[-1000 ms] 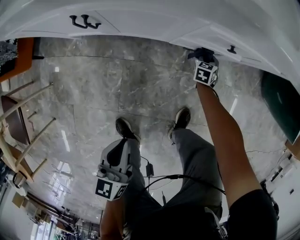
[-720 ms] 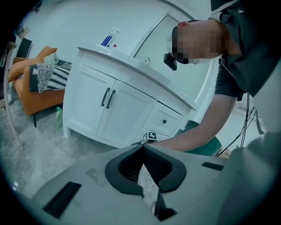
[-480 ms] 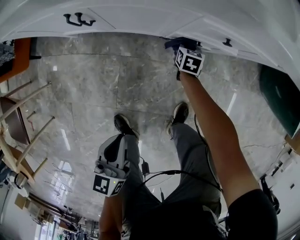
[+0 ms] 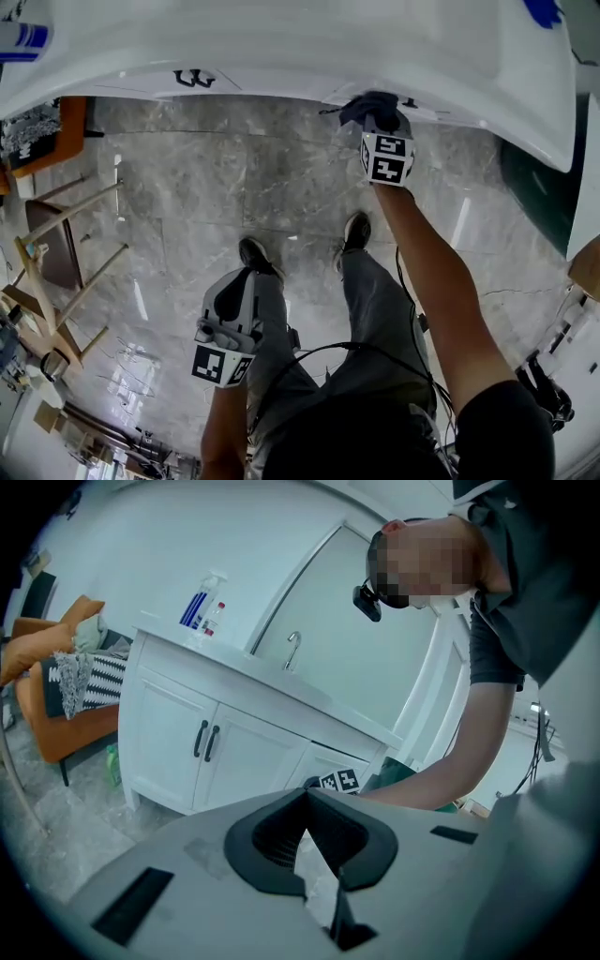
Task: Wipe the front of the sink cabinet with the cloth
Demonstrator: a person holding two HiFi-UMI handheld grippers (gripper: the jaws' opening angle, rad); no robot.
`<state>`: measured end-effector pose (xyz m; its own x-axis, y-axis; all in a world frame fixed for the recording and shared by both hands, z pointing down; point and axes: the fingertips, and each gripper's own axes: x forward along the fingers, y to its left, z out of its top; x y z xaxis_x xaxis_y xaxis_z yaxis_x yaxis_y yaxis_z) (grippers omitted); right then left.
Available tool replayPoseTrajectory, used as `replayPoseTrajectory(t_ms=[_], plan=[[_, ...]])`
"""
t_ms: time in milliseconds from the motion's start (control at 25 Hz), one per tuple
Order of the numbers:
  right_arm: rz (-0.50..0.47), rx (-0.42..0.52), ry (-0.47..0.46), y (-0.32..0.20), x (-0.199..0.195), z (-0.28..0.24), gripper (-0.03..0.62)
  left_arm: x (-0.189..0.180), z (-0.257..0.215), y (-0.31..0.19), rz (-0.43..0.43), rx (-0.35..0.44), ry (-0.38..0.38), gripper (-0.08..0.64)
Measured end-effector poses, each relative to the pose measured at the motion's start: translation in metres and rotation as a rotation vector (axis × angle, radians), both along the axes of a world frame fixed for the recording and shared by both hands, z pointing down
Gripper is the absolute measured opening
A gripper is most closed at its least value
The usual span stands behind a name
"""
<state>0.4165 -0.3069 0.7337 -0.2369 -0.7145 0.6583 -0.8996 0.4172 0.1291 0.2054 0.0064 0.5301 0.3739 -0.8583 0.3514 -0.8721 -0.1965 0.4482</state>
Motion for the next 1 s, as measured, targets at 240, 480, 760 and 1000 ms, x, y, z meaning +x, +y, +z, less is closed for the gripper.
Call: replayPoseTrajectory(t_ms=[240,480,760,1000], plan=[[-0.110,0.063,0.059,0.029,-0.012,-0.088,0.046,-0.021,-0.064,0.011,0.011,0.032,-0.020,0.004],[-0.206,0.122,0.001,0.092,-0.043,-0.216,0.046,-0.043,-0.140,0.022,0.023,0.099,-0.043,0.004],[-0.377,0.235,-0.143,0.178,-0.113,-0.393,0.046,-0.079,-0.218,0.038,0.027,0.177,-0.072,0.005],[-0.493,0.392,-0.326,0.237,-0.176,-0.531,0.044,-0.115,-0.261,0.054,0.036,0.263,-0.100,0.005]])
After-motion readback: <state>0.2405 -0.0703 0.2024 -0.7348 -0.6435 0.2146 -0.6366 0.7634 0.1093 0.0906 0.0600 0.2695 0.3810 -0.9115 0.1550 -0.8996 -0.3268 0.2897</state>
